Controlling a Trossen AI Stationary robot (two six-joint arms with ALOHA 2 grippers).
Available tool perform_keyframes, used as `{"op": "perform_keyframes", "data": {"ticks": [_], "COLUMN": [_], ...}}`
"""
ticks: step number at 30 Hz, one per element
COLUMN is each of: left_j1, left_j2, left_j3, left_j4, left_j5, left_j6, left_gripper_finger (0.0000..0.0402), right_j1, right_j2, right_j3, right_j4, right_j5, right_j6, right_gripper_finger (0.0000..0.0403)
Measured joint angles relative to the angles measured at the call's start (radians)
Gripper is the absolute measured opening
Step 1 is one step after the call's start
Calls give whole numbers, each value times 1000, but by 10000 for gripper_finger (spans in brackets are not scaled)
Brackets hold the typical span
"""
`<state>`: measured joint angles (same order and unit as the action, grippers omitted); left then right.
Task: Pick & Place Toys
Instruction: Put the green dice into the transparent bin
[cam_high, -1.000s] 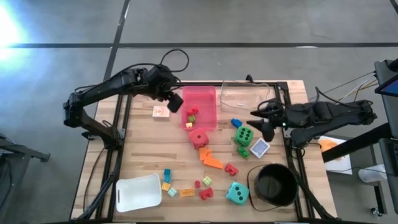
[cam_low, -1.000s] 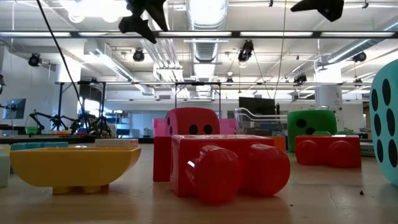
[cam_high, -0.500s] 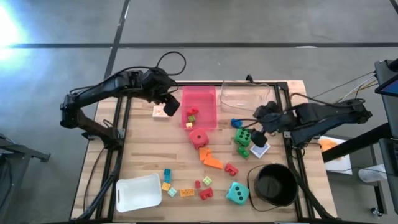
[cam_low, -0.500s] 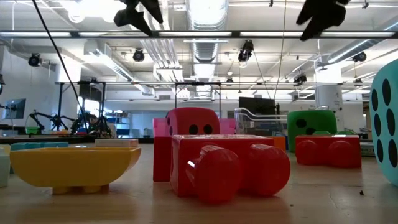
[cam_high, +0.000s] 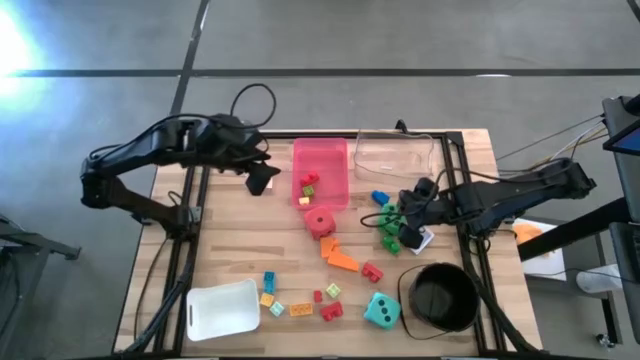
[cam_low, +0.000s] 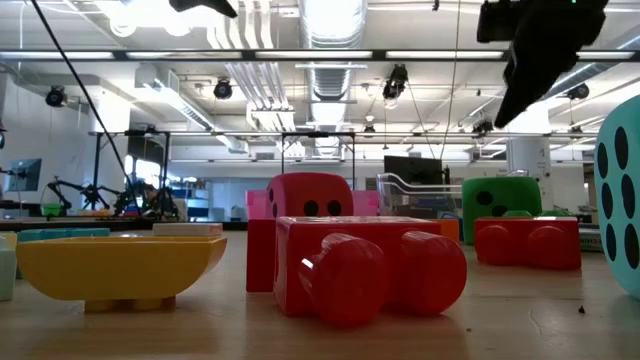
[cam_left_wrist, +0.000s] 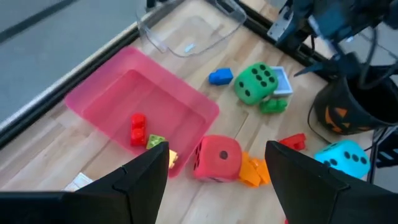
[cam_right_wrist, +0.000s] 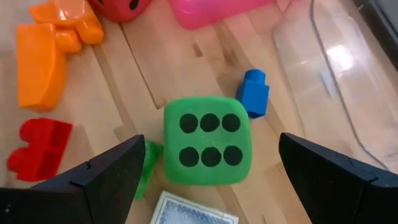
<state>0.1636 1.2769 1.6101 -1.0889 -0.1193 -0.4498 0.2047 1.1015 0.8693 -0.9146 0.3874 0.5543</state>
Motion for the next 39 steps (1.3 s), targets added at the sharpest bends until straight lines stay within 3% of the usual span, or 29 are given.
{"op": "perform_keyframes", "data": {"ticks": [10, 21, 30, 39], "left_j1": [-14, -14, -14, -14], "left_j2": [-121, -235, -257, -257], "left_j3": [-147, -275, -291, -291], "left_j4": [8, 125, 135, 149], "left_j5": [-20, -20, -20, -11], "left_j6": [-108, -180, -206, -214], "left_gripper_finger": [271, 271, 271, 271], "right_j1": [0, -1, -77, -122], "right_j2": [109, 190, 155, 159], "right_j3": [-28, -41, -105, -158], "right_j4": [33, 60, 124, 206], "right_j5": [-1, 0, -57, -44], "right_j6": [-79, -86, -58, -107], "right_gripper_finger": [364, 364, 364, 364]}}
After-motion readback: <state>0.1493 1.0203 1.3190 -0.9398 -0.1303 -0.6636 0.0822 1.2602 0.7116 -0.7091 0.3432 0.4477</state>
